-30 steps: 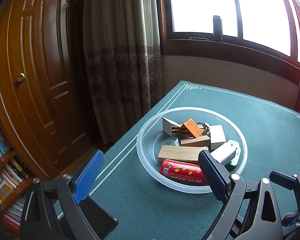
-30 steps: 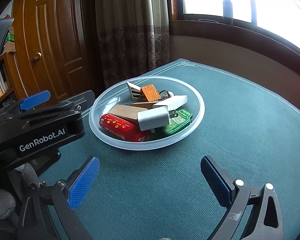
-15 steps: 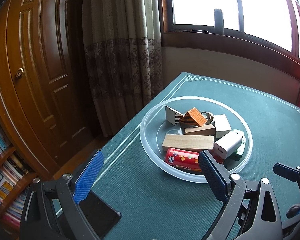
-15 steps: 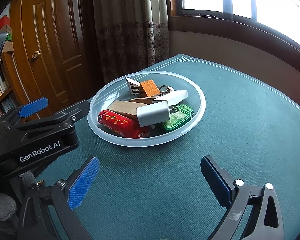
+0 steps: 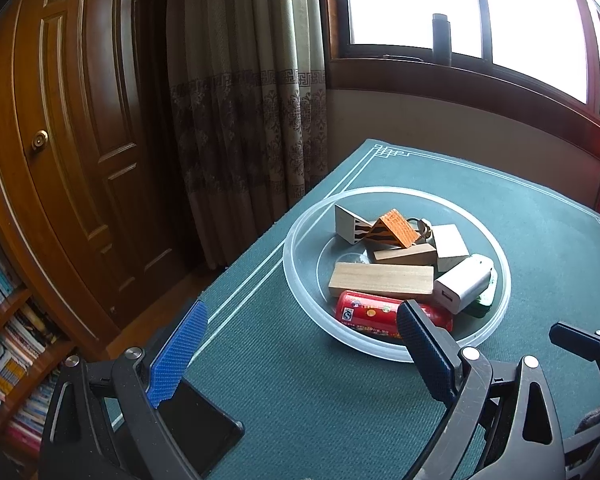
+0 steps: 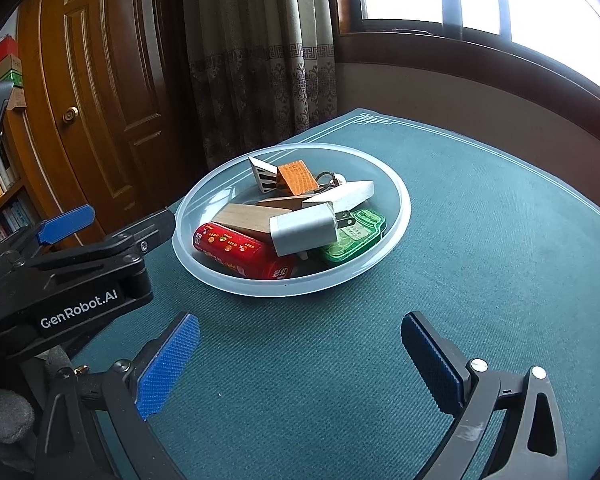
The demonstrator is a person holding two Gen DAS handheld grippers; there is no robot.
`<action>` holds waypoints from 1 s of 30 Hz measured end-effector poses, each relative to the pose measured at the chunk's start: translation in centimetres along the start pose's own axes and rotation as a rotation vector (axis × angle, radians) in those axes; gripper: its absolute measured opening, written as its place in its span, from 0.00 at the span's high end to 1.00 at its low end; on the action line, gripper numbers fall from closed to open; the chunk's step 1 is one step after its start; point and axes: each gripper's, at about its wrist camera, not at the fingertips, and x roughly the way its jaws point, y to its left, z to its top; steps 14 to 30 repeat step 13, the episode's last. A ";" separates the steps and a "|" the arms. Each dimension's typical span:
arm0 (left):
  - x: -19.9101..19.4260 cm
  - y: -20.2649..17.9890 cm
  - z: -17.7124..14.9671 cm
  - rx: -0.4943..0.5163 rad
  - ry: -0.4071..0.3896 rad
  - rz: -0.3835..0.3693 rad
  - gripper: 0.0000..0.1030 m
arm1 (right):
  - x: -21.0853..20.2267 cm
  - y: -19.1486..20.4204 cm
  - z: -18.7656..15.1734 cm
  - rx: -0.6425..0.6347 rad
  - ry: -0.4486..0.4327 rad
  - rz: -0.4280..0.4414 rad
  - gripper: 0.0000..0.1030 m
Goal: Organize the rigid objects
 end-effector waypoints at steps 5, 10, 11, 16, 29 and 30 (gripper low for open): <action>0.0 -0.1 -0.1 0.001 0.000 -0.001 0.07 | 0.0 0.2 -0.1 -0.011 -0.004 -0.019 0.00; -0.1 -0.2 -0.1 0.002 0.001 -0.002 0.07 | -0.2 -0.1 -0.1 -0.003 -0.008 -0.039 0.00; -0.1 -0.3 -0.2 0.004 0.001 -0.003 0.07 | -0.2 -0.2 -0.1 0.000 -0.007 -0.043 0.00; -0.1 -0.5 -0.2 0.009 0.003 -0.006 0.07 | -0.2 -0.5 -0.1 0.013 0.002 -0.053 0.00; -0.1 -0.5 -0.2 0.009 0.003 -0.006 0.07 | -0.2 -0.5 -0.1 0.013 0.002 -0.053 0.00; -0.1 -0.5 -0.2 0.009 0.003 -0.006 0.07 | -0.2 -0.5 -0.1 0.013 0.002 -0.053 0.00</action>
